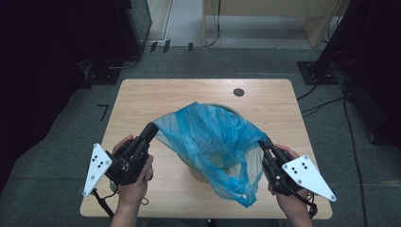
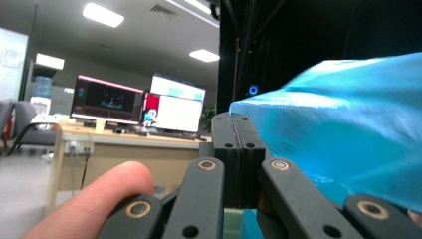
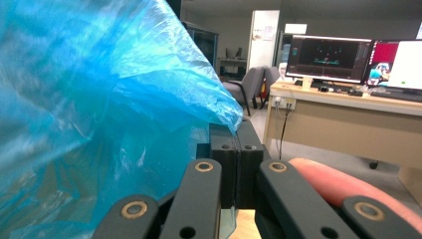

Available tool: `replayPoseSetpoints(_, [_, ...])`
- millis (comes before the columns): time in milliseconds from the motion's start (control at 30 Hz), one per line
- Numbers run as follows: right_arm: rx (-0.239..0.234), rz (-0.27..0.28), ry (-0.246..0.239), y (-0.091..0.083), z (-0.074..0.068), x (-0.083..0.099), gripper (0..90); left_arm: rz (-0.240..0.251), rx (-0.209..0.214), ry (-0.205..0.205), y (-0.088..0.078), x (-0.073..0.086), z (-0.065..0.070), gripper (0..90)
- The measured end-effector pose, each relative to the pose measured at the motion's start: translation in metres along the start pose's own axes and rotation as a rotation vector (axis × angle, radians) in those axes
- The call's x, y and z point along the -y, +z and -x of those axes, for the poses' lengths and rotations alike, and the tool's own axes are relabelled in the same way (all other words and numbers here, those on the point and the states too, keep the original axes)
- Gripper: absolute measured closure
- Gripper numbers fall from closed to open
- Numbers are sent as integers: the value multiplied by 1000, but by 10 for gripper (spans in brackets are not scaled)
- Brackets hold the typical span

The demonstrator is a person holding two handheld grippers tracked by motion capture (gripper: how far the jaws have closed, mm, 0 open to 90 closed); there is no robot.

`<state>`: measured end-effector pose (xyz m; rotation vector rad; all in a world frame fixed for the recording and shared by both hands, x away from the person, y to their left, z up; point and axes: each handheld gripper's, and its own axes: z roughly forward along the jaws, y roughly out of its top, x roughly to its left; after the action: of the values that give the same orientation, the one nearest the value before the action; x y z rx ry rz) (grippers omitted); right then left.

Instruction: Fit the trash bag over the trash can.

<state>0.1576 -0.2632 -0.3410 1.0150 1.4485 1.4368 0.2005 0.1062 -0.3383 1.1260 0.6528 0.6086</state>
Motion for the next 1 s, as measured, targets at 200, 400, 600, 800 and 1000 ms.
replayPoseSetpoints(200, [-8, -22, -21, -5, 0, 6, 900, -37, -8, 3, -11, 8, -3, 900])
replayPoseSetpoints(400, [-29, -17, -4, -5, 2, 7, 836, -35, -32, -19, -20, 11, -9, 900])
replayPoseSetpoints(600, [-5, 14, 27, -10, 12, 4, 888, -45, -68, -39, -23, 11, -18, 900])
replayPoseSetpoints(800, [15, -15, 16, -14, 15, 7, 900, -94, -69, -26, -27, 15, -19, 900])
replayPoseSetpoints(1000, [25, -56, 23, -29, 20, 24, 900, -160, -7, -9, -42, 28, -8, 900])
